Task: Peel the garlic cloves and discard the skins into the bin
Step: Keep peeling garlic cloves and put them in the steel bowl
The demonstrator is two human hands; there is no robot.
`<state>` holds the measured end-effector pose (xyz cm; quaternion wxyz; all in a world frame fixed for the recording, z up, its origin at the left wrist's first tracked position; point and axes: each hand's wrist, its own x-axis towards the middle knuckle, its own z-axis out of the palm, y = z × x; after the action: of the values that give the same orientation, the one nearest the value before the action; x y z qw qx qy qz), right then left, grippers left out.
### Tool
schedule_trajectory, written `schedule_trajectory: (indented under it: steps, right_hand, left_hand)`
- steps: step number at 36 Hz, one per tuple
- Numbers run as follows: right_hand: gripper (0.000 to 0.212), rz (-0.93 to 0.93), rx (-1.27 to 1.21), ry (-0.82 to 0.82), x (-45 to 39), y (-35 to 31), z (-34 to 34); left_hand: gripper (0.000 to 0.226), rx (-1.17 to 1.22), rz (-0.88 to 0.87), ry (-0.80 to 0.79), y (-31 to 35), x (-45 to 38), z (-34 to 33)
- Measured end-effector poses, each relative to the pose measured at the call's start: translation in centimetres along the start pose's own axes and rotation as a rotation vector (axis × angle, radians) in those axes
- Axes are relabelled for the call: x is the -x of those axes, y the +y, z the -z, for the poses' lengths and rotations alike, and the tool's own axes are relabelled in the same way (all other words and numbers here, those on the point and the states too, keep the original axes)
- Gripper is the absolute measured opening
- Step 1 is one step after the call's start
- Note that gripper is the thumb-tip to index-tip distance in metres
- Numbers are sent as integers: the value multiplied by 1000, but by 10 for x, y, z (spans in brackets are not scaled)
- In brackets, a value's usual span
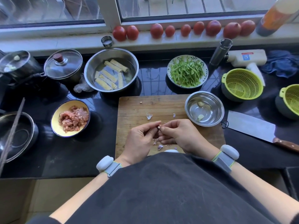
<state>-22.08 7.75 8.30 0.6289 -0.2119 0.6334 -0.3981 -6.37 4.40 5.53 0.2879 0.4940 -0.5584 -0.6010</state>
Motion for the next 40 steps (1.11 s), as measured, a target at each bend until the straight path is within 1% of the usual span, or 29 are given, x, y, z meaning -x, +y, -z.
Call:
schedule_trajectory:
  steps: [3,5,12,17,24,29,35,37,40]
  right_hand:
    - [8,-2,22,-4,0,-1,0]
    - [8,-10,32,-18,1,-1,2]
    - [11,-22,96,-76,5,-8,4]
    - [15,-29,184,-70,7,-11,5]
    - [15,-38,250,-23,7,-8,2]
    - [13,-57,230,-16,6,-7,3]
    - [17,-69,201,0,5,-2,4]
    - [16,-55,152,-23,5,-2,6]
    - [18,-42,68,-68,6,-4,7]
  left_hand:
    - [26,10,20,-36,1,0,1]
    - [27,-16,0,-42,2,1,1]
    - [26,-252,-234,6,2,-1,7]
    - [27,-329,-282,-33,2,0,7]
    - [29,-318,-276,-40,5,4,3]
    - [30,-312,-274,-34,8,5,1]
    - [29,-325,-275,-27,7,6,-3]
    - [27,-273,-219,-10,7,5,-3]
    - [26,-31,-15,-36,6,5,-2]
